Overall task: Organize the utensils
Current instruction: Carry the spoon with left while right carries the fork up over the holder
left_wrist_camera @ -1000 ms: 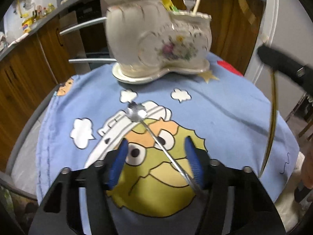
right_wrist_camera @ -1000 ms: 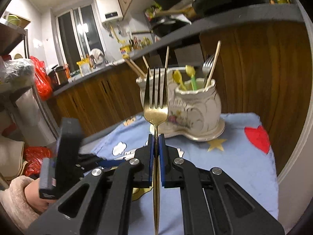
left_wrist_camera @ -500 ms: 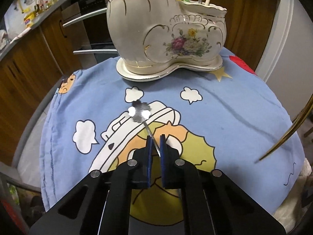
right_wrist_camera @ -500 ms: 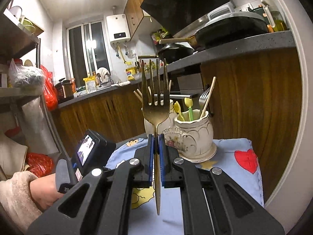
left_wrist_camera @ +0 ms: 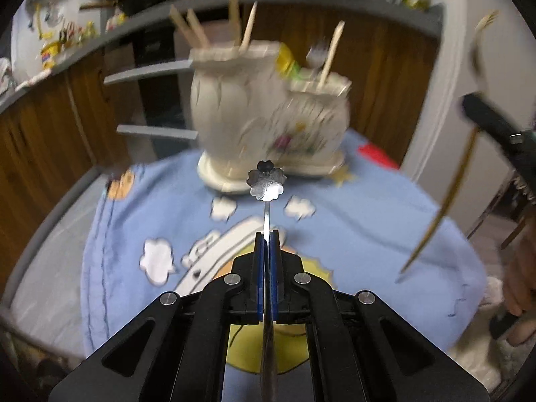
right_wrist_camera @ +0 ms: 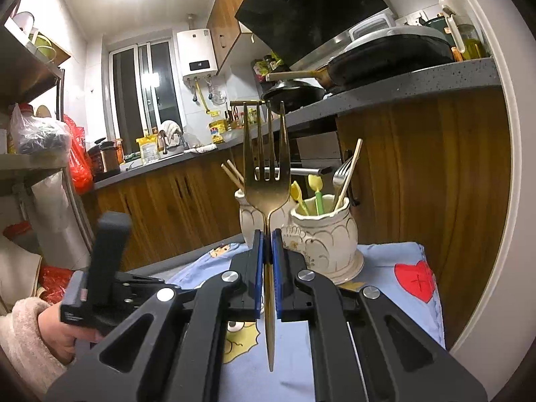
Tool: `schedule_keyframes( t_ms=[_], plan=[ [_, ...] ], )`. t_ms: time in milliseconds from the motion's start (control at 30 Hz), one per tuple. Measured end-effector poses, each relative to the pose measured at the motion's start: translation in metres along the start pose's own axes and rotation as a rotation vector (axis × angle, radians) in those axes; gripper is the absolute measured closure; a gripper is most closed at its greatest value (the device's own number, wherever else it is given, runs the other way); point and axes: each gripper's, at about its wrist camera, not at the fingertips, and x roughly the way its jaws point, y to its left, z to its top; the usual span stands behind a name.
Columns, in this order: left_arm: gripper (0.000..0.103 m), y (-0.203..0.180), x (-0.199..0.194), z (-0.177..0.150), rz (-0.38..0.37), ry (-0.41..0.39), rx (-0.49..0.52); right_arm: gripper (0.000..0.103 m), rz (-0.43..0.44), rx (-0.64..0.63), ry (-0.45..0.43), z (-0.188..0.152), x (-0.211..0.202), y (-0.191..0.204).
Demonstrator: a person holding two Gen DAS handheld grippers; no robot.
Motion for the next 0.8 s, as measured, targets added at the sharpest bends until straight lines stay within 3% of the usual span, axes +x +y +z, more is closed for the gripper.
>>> schedule_keyframes(
  t_ms=[233,367,800],
  plan=[
    [0.100,0.000,-0.036,0.022,-0.071,-0.240,0.006,0.098,-0.031,-0.002,-0.015,0.019,0.009,-0.001],
    [0.100,0.005,-0.046,0.035,-0.040,-0.352,0.019,0.098,-0.045,-0.026,-0.041,0.036,0.018,-0.003],
    [0.100,0.061,-0.040,0.120,-0.056,-0.607,-0.113,0.098,-0.054,-0.044,-0.145,0.097,0.057,-0.019]
  ],
)
